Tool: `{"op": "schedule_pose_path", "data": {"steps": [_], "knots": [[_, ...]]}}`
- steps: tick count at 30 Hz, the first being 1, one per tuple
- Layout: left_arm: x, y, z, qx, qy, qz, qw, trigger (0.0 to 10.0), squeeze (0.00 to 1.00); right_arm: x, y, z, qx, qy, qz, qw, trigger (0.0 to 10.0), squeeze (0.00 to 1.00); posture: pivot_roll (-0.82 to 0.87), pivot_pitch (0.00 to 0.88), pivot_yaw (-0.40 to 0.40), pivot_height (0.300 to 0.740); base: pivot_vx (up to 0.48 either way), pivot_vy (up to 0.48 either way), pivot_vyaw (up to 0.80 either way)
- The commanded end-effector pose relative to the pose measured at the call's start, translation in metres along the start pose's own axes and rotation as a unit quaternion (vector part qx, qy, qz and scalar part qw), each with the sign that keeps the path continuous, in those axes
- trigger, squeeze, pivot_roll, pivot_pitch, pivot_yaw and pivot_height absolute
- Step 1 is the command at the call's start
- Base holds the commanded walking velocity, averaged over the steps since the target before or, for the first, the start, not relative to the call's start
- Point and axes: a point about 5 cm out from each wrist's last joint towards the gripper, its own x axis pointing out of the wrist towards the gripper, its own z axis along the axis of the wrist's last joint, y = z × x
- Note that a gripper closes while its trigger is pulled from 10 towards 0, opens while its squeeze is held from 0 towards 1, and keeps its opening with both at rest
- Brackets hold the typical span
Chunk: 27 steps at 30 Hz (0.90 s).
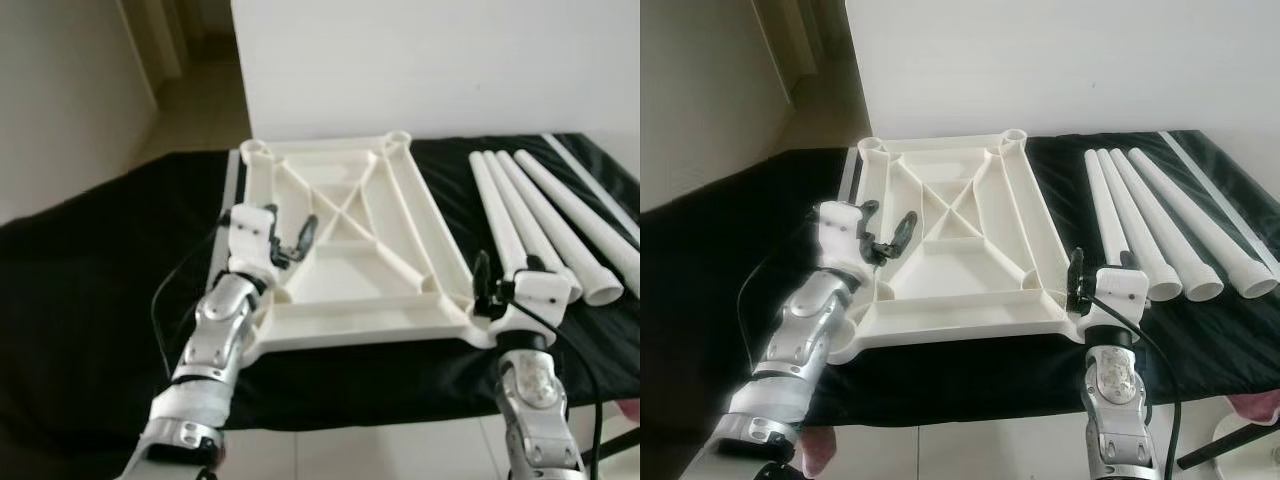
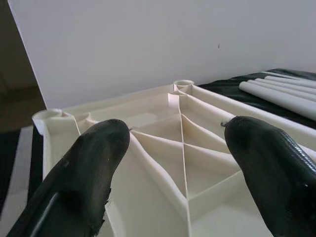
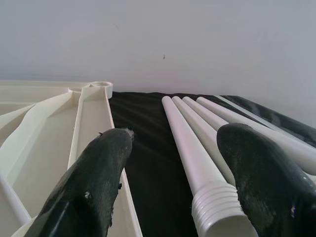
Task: Building children table
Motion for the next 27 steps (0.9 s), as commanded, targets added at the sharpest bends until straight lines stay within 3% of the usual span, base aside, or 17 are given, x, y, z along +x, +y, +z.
{"op": "schedule_pose_path", "data": {"steps": [1,8,16,20,27], "knots": [[-0.002,-0.002,-0.004,0.006,0.005,-0.008,1.0,10.0,0.0,-0.001,0.001,0.0,0.003,-0.001,-0.004,1.0,10.0,0.0,-0.05,0.0,0.05,0.74,0.0,0.0,0.0],[-0.003,-0.003,-0.008,0.003,0.014,-0.006,1.0,10.0,0.0,-0.001,0.002,-0.001,0.0,0.0,-0.005,1.0,10.0,0.0,-0.04,0.0,0.049,0.74,0.0,0.0,0.0],[0.0,-0.003,-0.006,0.004,0.003,-0.006,1.0,10.0,0.0,0.014,0.006,0.003,0.015,-0.014,-0.019,1.0,10.0,0.0,-0.03,0.0,0.046,0.74,0.0,0.0,0.0],[0.002,0.0,-0.003,-0.032,-0.003,0.011,0.999,10.0,0.0,0.017,0.011,0.005,0.031,-0.02,-0.014,0.999,10.0,0.0,-0.02,0.0,0.041,0.74,0.0,0.0,0.0],[0.001,-0.002,0.002,-0.008,-0.014,-0.009,1.0,10.0,0.0,0.017,0.009,0.002,0.038,-0.005,-0.013,0.999,10.0,0.0,-0.01,0.0,0.026,0.74,0.0,0.0,0.0]]}}
